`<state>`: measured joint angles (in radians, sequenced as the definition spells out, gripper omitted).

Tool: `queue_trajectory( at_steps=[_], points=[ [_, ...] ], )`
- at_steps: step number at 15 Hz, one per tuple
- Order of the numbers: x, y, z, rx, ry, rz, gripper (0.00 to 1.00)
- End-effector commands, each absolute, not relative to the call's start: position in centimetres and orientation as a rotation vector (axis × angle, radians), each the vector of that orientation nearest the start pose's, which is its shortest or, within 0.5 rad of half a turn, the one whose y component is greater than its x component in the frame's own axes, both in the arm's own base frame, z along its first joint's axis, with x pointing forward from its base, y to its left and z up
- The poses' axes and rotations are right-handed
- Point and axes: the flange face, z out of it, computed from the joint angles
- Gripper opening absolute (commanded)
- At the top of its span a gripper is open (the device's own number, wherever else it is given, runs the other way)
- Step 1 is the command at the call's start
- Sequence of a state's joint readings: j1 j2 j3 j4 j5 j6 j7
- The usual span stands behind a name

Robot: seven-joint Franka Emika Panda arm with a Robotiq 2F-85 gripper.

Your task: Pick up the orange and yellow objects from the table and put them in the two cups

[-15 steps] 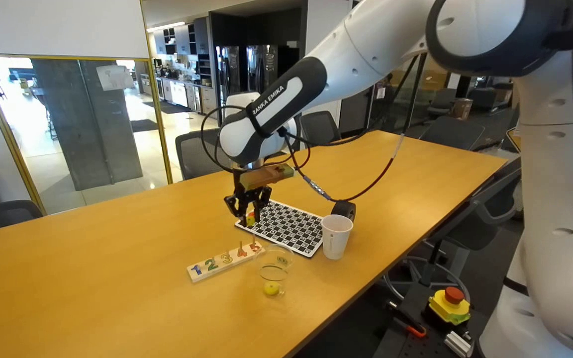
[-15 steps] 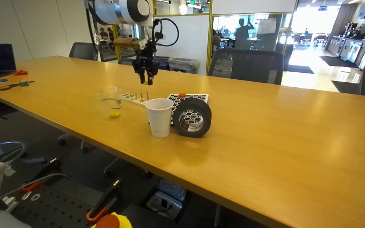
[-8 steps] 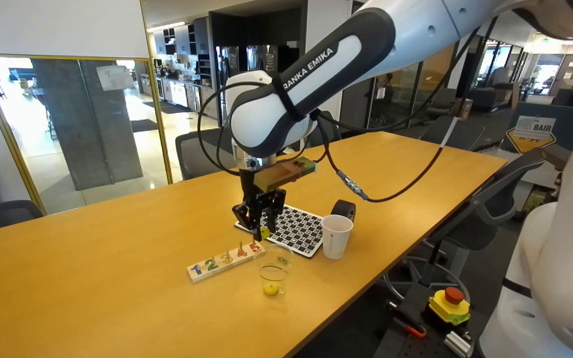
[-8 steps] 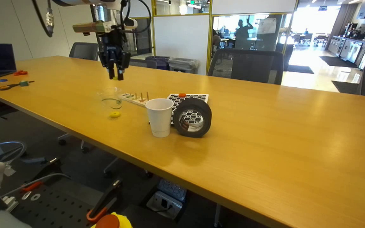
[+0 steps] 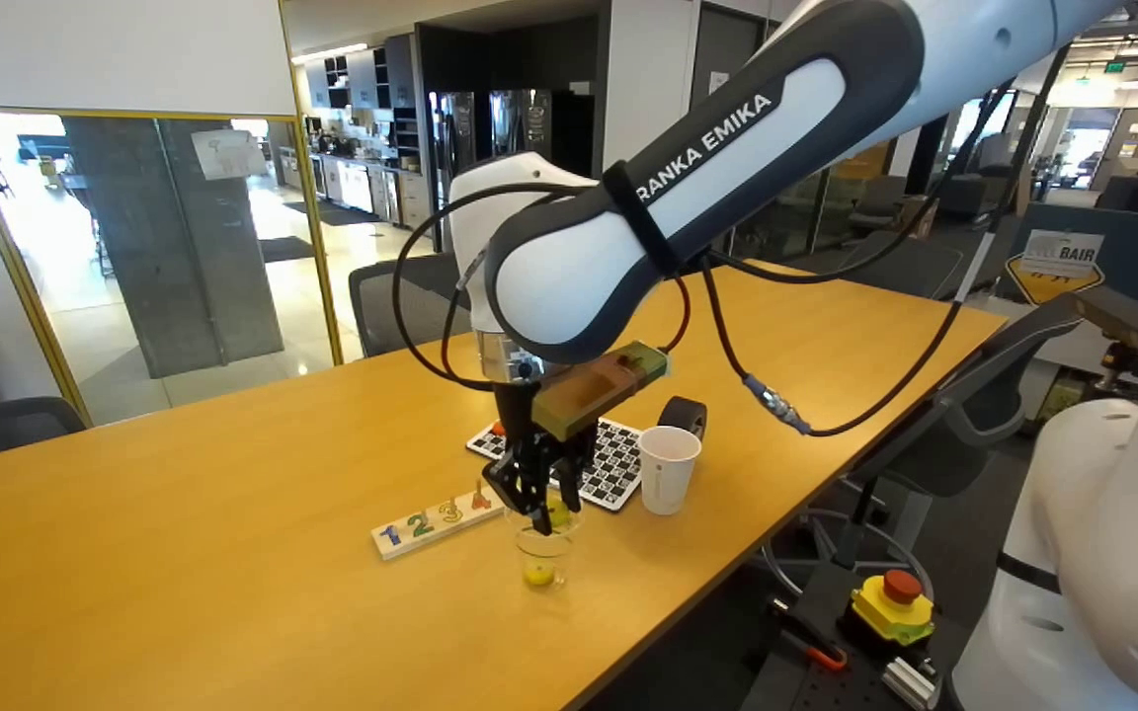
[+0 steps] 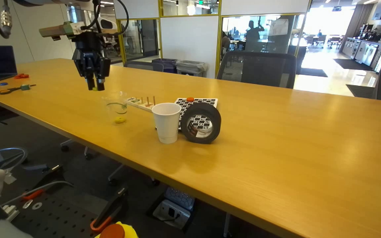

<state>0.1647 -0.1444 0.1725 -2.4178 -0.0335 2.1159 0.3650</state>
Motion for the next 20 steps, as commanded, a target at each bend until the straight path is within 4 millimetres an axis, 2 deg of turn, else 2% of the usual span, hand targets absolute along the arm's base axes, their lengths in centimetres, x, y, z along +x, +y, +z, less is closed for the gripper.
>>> queue_trajectory(
  at_steps=[1, 12, 13, 14, 15, 19, 20],
  points=[
    [41.8, 13.7, 35.7, -3.238, 0.050, 0.146, 0.19],
    [44.3, 11.1, 34.7, -3.195, 0.098, 0.077, 0.18],
    [44.5, 11.0, 34.6, -3.193, 0.102, 0.077, 0.23],
    [44.5, 10.9, 34.5, -3.193, 0.110, 0.079, 0.67],
    [44.6, 10.7, 34.4, -3.194, 0.119, 0.076, 0.69],
    [45.0, 10.2, 34.0, -3.184, 0.138, 0.069, 0.97],
    [45.2, 10.1, 34.0, -3.182, 0.140, 0.065, 1.00]
  ],
)
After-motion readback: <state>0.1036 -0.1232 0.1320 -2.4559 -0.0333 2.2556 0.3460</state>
